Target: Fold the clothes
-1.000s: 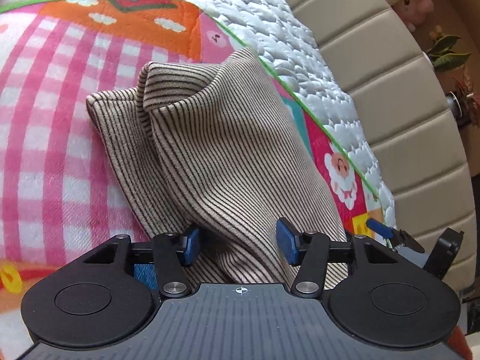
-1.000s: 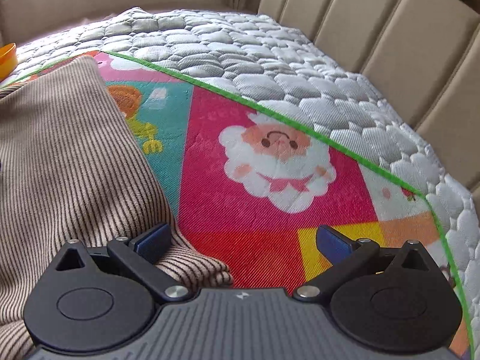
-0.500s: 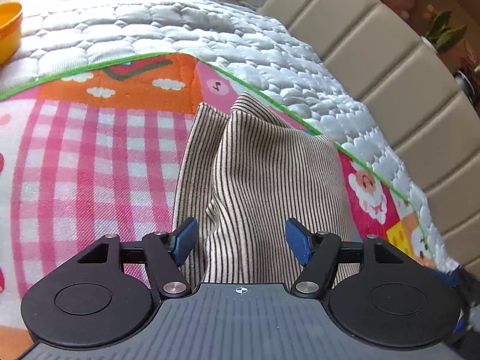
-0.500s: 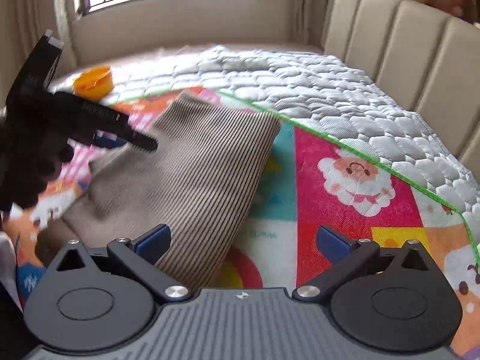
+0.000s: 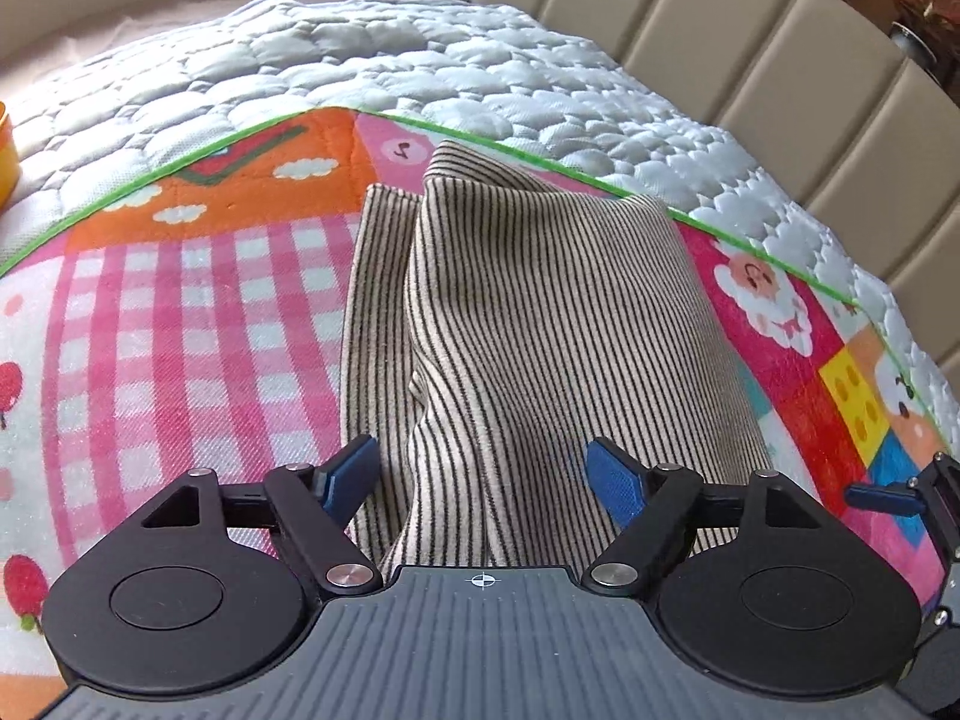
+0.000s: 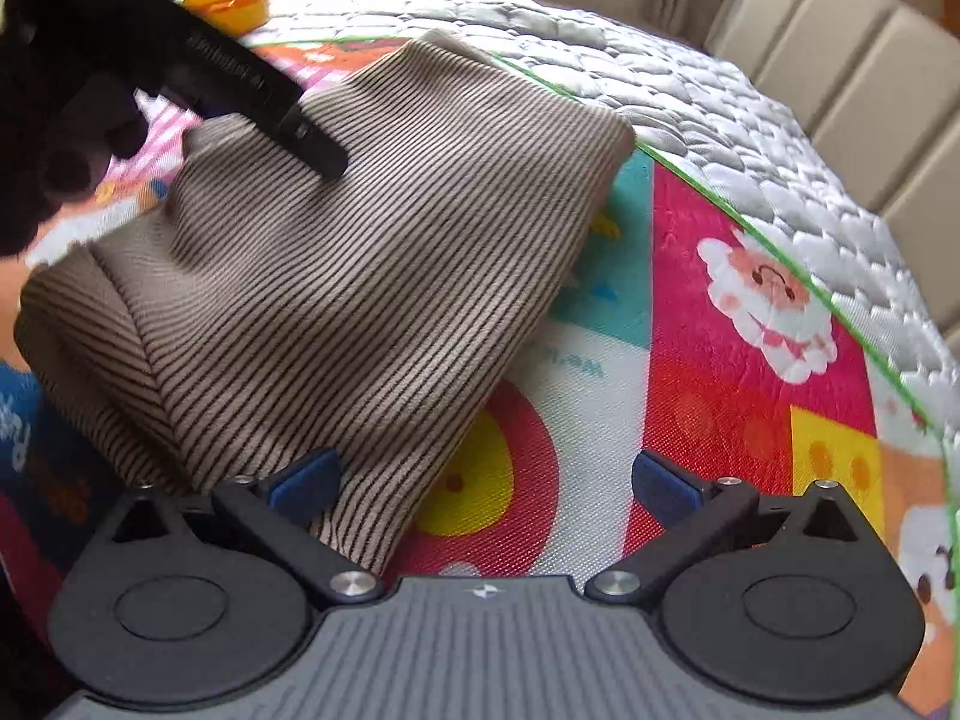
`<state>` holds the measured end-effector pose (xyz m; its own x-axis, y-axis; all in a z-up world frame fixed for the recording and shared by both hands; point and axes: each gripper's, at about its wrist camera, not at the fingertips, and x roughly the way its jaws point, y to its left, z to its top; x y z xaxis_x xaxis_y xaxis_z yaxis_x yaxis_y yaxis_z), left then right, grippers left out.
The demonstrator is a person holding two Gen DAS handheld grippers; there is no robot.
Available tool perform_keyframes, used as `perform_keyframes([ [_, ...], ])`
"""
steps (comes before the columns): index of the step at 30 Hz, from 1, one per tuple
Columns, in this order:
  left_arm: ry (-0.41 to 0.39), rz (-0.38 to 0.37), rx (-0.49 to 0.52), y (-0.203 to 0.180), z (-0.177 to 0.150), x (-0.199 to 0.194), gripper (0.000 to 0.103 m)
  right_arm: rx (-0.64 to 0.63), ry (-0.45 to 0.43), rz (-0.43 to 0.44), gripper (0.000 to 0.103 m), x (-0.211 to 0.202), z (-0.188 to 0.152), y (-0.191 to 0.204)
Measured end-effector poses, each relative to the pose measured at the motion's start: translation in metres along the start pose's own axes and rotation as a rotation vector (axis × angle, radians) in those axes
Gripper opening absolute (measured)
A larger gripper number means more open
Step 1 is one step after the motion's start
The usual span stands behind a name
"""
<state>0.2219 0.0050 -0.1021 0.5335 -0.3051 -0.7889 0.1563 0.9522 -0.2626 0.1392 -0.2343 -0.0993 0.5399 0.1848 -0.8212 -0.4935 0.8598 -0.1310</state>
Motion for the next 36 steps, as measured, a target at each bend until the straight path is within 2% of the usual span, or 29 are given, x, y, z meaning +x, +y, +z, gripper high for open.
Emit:
perform_keyframes([
  [4, 0.003, 0.003, 0.029, -0.005, -0.003, -0.001, 0.085, 0.050, -0.116, 0.103, 0.103, -0.023, 0.011, 0.005],
  [9, 0.010, 0.010, 0.046, -0.009, -0.006, -0.002, 0.087, -0.115, -0.031, 0.069, 0.103, -0.002, 0.000, 0.040],
  [16, 0.020, 0.037, 0.069, -0.010, -0.011, -0.014, 0.090, -0.093, -0.022, 0.080, 0.103, -0.001, -0.001, 0.038],
  [19, 0.022, 0.057, 0.099, -0.010, -0.013, -0.034, 0.091, -0.167, -0.125, 0.023, 0.103, -0.020, 0.000, 0.049],
  [22, -0.006, 0.075, 0.149, -0.010, -0.018, -0.064, 0.095, -0.214, -0.208, 0.093, 0.103, -0.042, 0.000, 0.068],
  [25, -0.036, 0.093, 0.213, -0.011, -0.030, -0.089, 0.098, -0.328, -0.191, 0.155, 0.100, -0.044, -0.006, 0.099],
  [27, -0.049, 0.116, 0.257, -0.012, -0.040, -0.100, 0.099, -0.423, -0.151, 0.114, 0.095, -0.034, -0.013, 0.119],
  [30, -0.044, 0.116, 0.286, -0.013, -0.052, -0.105, 0.099, -0.494, -0.111, 0.017, 0.093, -0.017, -0.020, 0.136],
  [31, -0.041, 0.107, 0.288, -0.012, -0.055, -0.106, 0.099, -0.471, -0.112, 0.006, 0.089, -0.015, -0.018, 0.135],
  [32, -0.041, 0.099, 0.292, -0.013, -0.057, -0.106, 0.100, -0.404, -0.111, 0.006, 0.079, -0.016, -0.012, 0.127],
  [33, -0.044, 0.090, 0.302, -0.014, -0.058, -0.107, 0.099, -0.309, -0.100, 0.018, 0.076, -0.015, -0.006, 0.114],
  [36, -0.054, 0.038, 0.349, -0.019, -0.062, -0.110, 0.100, 0.022, -0.050, 0.119, 0.076, -0.011, 0.006, 0.064],
])
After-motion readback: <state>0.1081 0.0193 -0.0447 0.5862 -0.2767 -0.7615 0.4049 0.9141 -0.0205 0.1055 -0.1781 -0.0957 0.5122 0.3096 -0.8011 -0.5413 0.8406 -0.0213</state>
